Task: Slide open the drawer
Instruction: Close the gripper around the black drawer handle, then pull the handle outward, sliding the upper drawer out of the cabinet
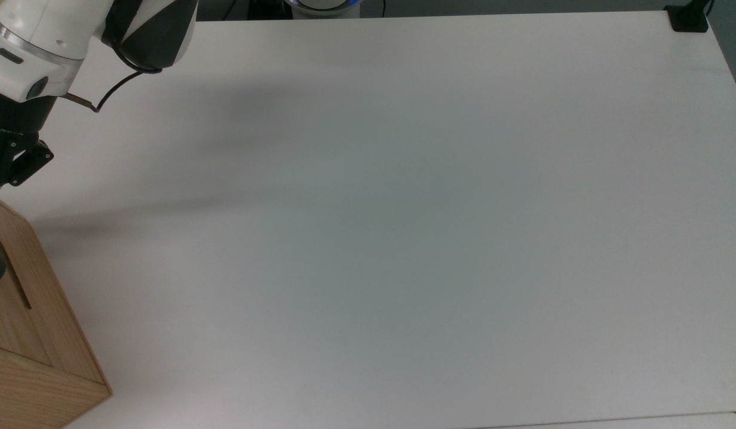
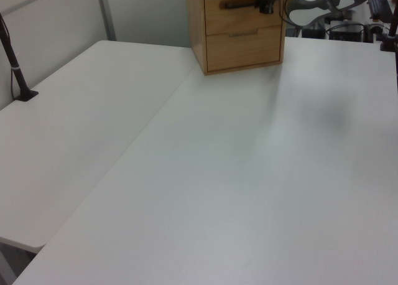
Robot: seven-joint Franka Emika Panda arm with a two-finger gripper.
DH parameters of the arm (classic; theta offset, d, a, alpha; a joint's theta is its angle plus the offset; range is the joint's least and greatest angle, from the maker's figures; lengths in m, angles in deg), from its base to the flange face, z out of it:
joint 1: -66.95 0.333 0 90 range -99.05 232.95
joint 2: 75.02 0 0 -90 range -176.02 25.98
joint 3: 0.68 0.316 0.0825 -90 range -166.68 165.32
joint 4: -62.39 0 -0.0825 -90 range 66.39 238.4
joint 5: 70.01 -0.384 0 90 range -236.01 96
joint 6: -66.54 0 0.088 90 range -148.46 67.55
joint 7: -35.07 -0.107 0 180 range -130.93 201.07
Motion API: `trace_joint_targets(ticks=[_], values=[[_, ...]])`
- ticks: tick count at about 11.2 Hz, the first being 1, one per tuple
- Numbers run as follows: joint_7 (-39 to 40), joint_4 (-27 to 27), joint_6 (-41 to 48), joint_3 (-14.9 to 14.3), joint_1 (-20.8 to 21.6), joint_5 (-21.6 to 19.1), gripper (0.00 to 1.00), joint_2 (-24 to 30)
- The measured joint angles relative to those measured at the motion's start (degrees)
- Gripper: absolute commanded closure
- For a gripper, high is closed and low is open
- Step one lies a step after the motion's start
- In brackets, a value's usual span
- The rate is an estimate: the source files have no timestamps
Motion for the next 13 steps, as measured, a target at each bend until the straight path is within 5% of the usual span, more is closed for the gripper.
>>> trace_joint_targets(ticks=[6, 13], values=[[-0.05, 1.54, 0.2, 0.14, 0.65, -0.06, 0.99, 1.52], [-1.72, 13.53, 20.38, 5.59, 8.83, -0.28, 0.99, 18.46]])
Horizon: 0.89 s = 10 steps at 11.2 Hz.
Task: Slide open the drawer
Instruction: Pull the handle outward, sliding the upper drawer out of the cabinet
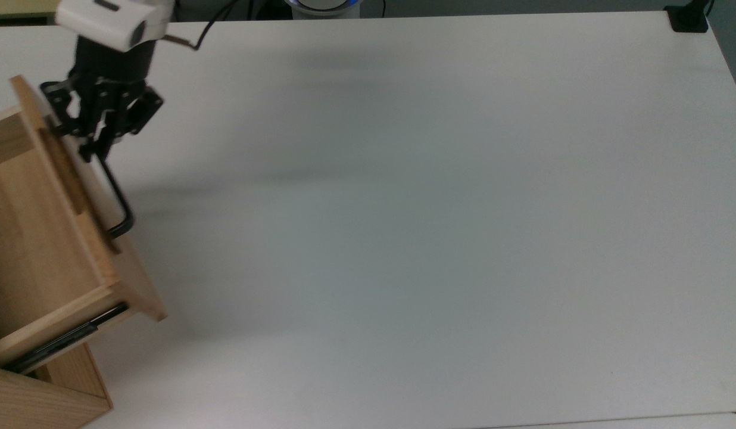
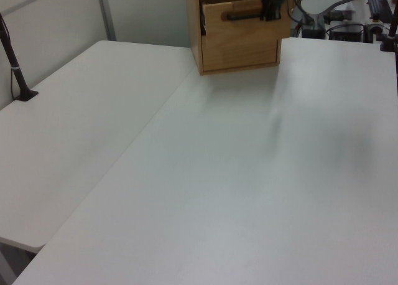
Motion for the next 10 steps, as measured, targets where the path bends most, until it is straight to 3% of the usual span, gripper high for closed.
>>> trace_joint_targets(ticks=[5, 10], values=[[-1.98, 2.27, 15.45, 5.78, 4.55, -0.02, 0.98, 7.47], [-2.61, 2.71, 17.17, 6.92, 4.64, -0.03, 0.91, 7.48]])
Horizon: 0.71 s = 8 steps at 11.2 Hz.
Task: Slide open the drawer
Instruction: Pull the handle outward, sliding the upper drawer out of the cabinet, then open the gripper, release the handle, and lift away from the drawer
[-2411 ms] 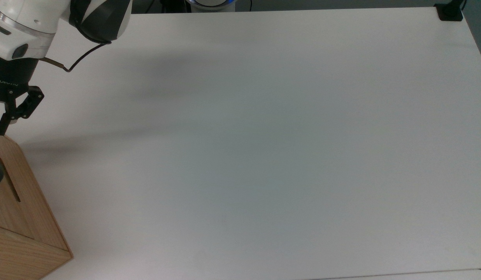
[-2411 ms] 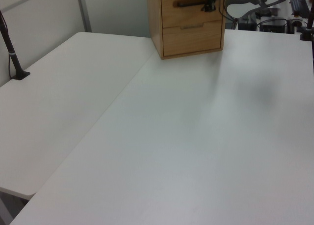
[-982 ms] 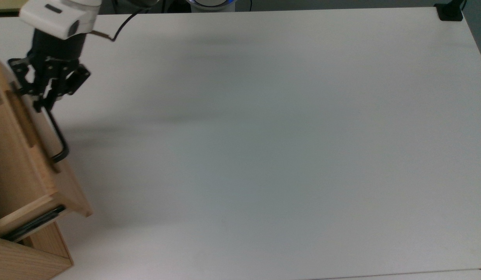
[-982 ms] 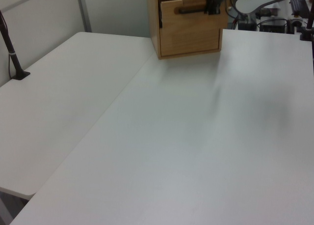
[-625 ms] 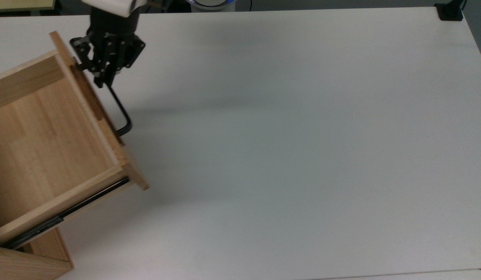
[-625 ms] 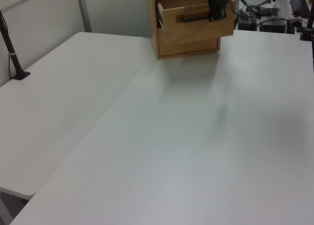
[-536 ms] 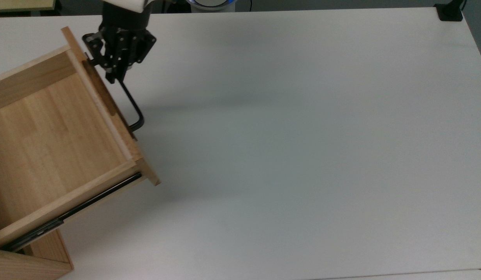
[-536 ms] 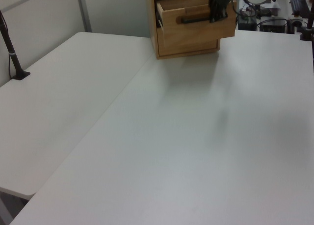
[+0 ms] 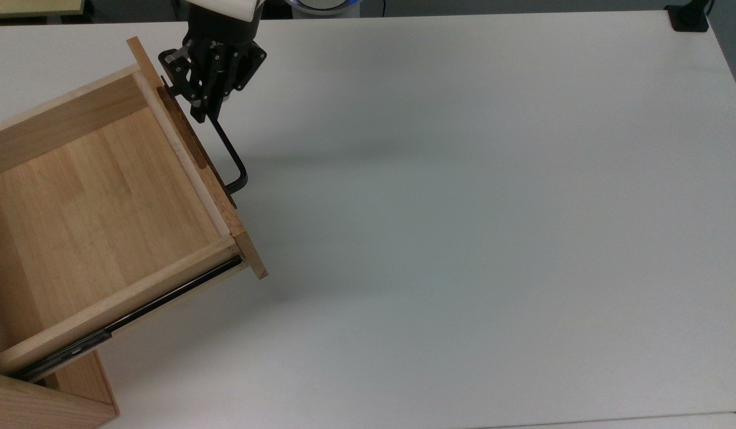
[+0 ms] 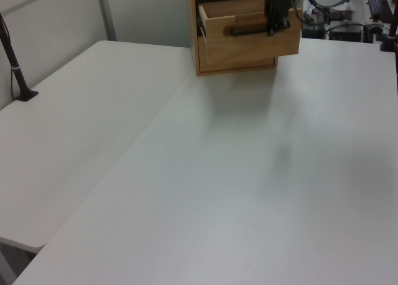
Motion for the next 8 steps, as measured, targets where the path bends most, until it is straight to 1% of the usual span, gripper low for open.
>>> trace_joint_targets(ticks=[2, 3, 4, 5, 6, 7, 8], values=[[0.71, 0.0, 0.81, 0.08, -0.19, 0.0, 0.92, 0.11], [3.27, 0.0, 1.6, 0.08, -0.49, -0.35, 0.93, 0.34], [6.87, 0.0, 2.81, 0.02, -1.16, -1.62, 0.93, 0.69], [11.06, 0.01, 4.09, -0.29, -2.05, -4.01, 0.91, 1.34], [14.12, 0.03, 5.63, -0.71, -2.64, -5.27, 0.85, 1.97], [16.16, 0.17, 7.36, -1.15, -3.05, -5.56, 0.21, 2.57], [17.19, 0.51, 8.22, -1.52, -3.08, -5.56, 0.0, 3.05]])
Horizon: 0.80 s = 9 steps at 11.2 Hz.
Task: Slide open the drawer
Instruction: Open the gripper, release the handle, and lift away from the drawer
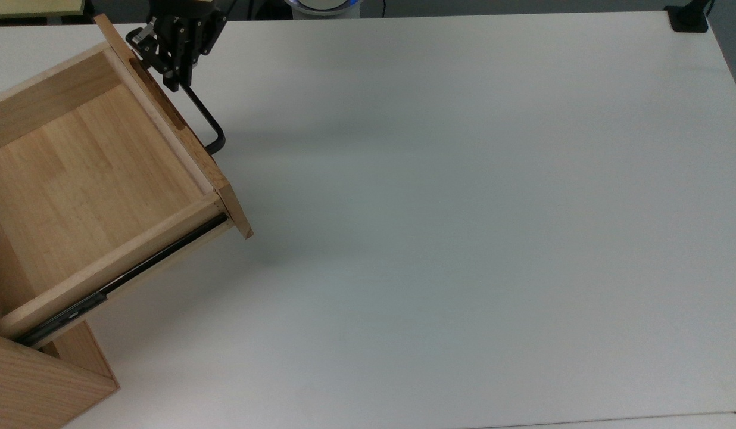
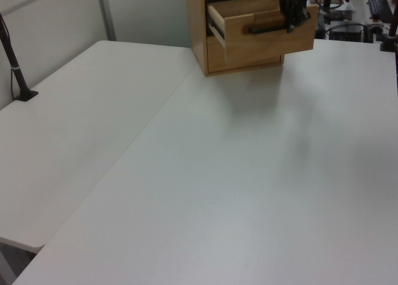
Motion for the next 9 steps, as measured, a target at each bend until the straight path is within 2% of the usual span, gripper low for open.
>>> trace_joint_targets(ticks=[5, 7, 9], values=[[-0.95, -1.22, 0.98, 0.32, 0.22, -2.21, 0.0, 3.4], [-10.29, -1.99, 1.53, 1.92, 0.46, -2.43, 0.0, 3.52], [-27.82, -4.09, 5.13, 5.88, 0.67, -3.62, 0.0, 3.55]])
